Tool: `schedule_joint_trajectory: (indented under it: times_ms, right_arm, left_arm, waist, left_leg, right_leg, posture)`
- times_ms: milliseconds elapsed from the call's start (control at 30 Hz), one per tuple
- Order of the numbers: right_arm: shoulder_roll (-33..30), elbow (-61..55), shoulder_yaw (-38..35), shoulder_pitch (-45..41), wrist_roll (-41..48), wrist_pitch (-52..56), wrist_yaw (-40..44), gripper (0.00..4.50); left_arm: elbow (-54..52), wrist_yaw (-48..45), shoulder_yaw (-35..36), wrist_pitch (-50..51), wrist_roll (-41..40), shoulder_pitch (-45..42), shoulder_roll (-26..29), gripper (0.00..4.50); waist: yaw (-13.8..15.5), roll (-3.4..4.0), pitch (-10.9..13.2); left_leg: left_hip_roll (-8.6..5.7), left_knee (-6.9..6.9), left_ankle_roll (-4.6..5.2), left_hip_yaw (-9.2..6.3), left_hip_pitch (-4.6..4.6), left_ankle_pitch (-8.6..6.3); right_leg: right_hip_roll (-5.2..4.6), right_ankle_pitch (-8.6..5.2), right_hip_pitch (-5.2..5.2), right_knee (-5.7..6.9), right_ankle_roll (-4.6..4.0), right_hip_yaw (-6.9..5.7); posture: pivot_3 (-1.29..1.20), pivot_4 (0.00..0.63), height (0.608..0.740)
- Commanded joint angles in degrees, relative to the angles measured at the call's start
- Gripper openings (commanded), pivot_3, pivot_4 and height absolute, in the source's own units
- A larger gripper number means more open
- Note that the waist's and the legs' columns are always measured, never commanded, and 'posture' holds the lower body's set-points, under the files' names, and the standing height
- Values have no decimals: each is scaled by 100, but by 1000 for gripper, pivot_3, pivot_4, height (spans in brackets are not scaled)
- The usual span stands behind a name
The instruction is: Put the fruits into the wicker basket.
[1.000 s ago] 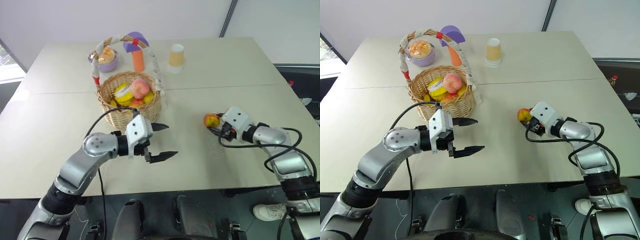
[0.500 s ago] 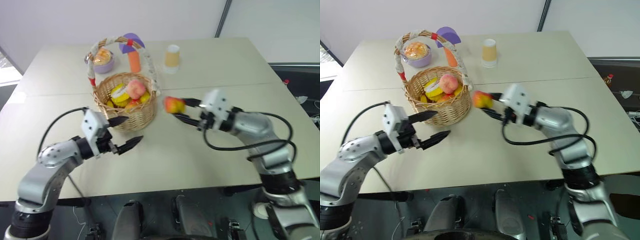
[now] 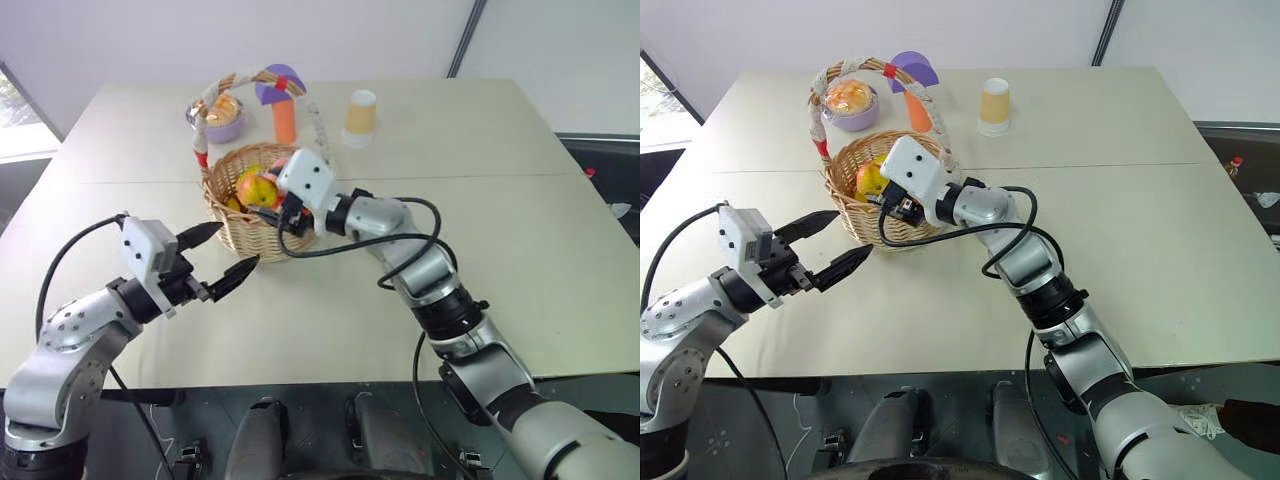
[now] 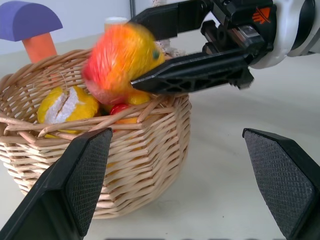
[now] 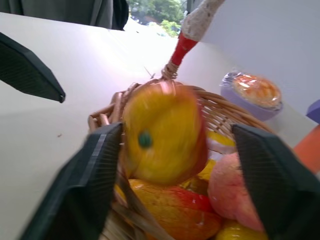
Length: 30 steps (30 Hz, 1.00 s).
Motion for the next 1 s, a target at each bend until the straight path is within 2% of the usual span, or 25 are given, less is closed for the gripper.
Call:
schedule_joint_trajectory:
  times_ms: [33, 200, 267, 367, 500, 633, 767, 867, 967, 1000]
  right_arm:
    - [-18, -461, -234, -97, 61, -344, 103, 4478]
    - [-672, -1698, -1109, 476, 1291, 278, 935, 4478]
    - [-856, -1900, -1533, 723, 1704, 756, 880, 4478]
    - [-856, -1751, -1845, 823, 1769, 1247, 406, 4478]
    - [-254, -989, -1922, 654, 1514, 1331, -503, 4478]
    - [339, -90, -1850, 337, 1377, 754, -757, 4478]
    - [654, 741, -1915, -10, 1197, 285, -1062, 4478]
    - [770, 1021, -2014, -112, 1246, 84, -1119, 3584]
    - [788, 1057, -2017, -109, 1263, 9, -1074, 2076]
    - [788, 1055, -2018, -100, 1273, -10, -1055, 1417]
  left_arm:
    - [-224, 71, 79, -92, -83, -26, 22, 4500]
    - [-155, 82, -5, -83, -106, -165, 35, 4500]
    - [-112, 79, -13, -91, -110, -212, 27, 4500]
    - [-24, 70, -46, -98, -106, -297, 8, 4500]
    - [110, 50, -119, -111, -103, -435, -45, 4500]
    - [206, 95, -214, -166, -30, -582, -116, 4500]
    - [190, 191, -292, -203, 4, -701, -192, 4500]
    - [119, 252, -348, -206, 32, -676, -222, 4500]
    - [49, 297, -386, -218, 54, -608, -239, 4500]
    - [35, 314, -392, -218, 48, -593, -241, 4500]
  waist:
    - [-16, 0, 0]
    - [32, 0, 0]
    - [25, -2, -1]
    - [-14, -1, -1]
    - [-98, -1, 0]
    - [-148, 0, 0]
    - [-146, 0, 0]
    - [-134, 0, 0]
    - [-137, 0, 0]
    - [-138, 0, 0]
  left_leg:
    - [1, 0, 0, 0, 0, 0]
    - [2, -6, 0, -4, -2, 0]
    - [0, -5, 0, -3, -2, 0]
    - [1, -5, 0, -1, 4, 0]
    - [9, -10, 1, -1, 9, 0]
    - [24, -14, 0, -2, 5, 0]
    - [32, -16, 0, 1, 3, 0]
    - [41, -16, 0, 1, 2, 0]
    - [41, -16, 0, 1, -1, 0]
    - [41, -16, 0, 2, -2, 0]
  right_leg:
    - [2, 0, -1, 0, 0, 0]
    - [3, 0, -2, -2, 0, -4]
    - [-2, 0, 4, -9, 1, -6]
    - [-1, 0, 10, -11, 2, -5]
    - [24, -1, 6, -7, -1, -3]
    - [52, -4, -5, 1, -8, 3]
    - [59, -2, -15, 4, -11, 13]
    - [59, -2, -15, 4, -12, 13]
    - [54, -2, -16, 2, -12, 13]
    - [53, -2, -16, 2, -12, 14]
  posture:
    - [0, 150, 740]
    - [0, 150, 740]
    - [0, 150, 740]
    - [0, 150, 740]
    - [0, 150, 740]
    - [0, 150, 740]
    - [0, 150, 740]
    - [0, 150, 740]
    - [0, 150, 740]
    - [0, 150, 740]
